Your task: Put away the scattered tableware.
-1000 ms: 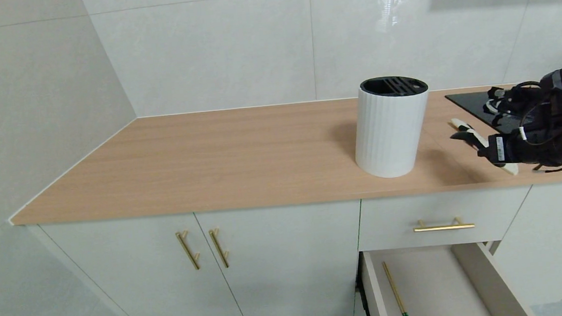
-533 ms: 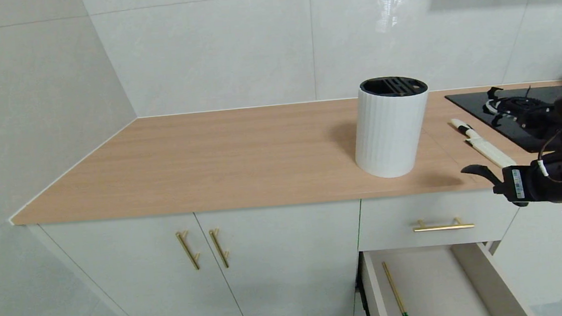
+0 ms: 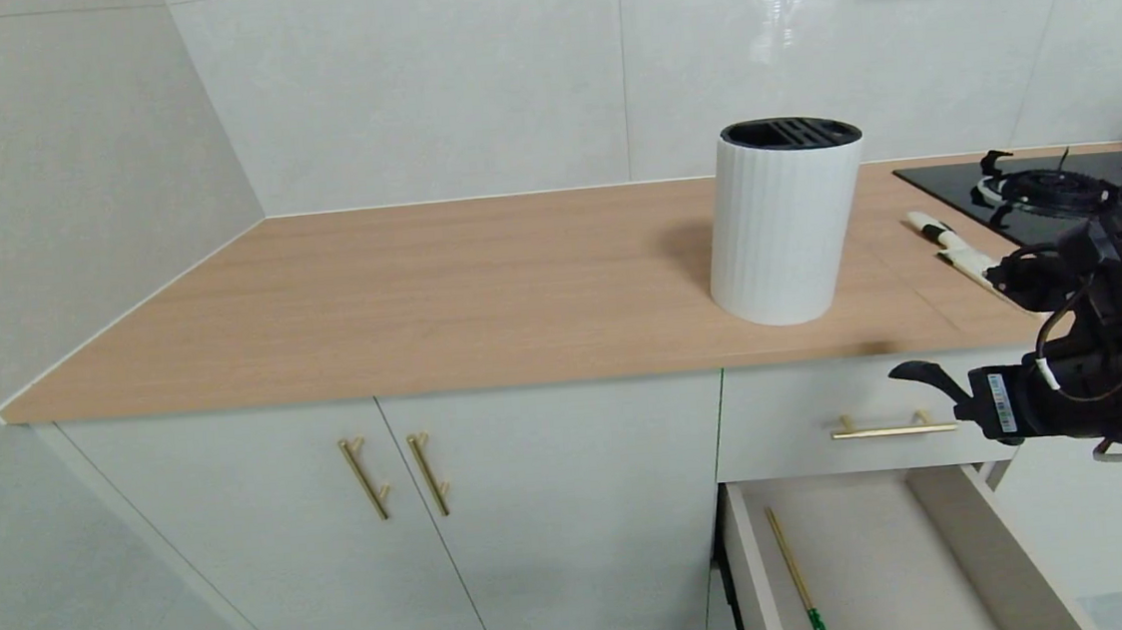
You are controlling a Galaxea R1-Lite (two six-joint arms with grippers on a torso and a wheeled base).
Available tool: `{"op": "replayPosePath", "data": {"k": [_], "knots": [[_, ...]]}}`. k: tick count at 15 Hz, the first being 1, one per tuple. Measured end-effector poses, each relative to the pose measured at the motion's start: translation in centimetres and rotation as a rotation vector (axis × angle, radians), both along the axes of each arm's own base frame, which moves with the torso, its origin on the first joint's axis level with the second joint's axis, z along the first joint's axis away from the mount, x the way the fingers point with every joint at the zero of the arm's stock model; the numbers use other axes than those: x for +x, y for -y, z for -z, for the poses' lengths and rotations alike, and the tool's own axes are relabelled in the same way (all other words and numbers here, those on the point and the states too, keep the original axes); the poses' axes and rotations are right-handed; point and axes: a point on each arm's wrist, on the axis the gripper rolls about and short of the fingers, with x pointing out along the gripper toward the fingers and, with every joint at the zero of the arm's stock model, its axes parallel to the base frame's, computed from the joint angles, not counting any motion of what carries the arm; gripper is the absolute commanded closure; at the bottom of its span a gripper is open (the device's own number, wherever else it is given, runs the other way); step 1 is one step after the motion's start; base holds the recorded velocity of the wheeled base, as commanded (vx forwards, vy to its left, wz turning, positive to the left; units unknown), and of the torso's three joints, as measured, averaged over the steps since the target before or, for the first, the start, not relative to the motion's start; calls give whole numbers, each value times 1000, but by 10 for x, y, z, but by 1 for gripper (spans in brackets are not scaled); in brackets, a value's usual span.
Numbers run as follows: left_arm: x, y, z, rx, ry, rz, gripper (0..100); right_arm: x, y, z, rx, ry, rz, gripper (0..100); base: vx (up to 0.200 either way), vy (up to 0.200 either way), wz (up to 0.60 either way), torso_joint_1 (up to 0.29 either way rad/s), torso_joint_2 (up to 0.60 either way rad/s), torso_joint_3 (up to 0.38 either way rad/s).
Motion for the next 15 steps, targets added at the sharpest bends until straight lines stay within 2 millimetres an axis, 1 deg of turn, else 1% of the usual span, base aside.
{"op": "replayPosePath", "data": {"k": [8,15], "knots": [[0,0,0,0,0,0,0,-7,-10,6,-27,-17,-29,100,0,0,0,-199,477,277],[0,0,0,0,-1,0,0,-8,-10,9,-34,-30,-35,100,0,0,0,-152,438,283]]}}
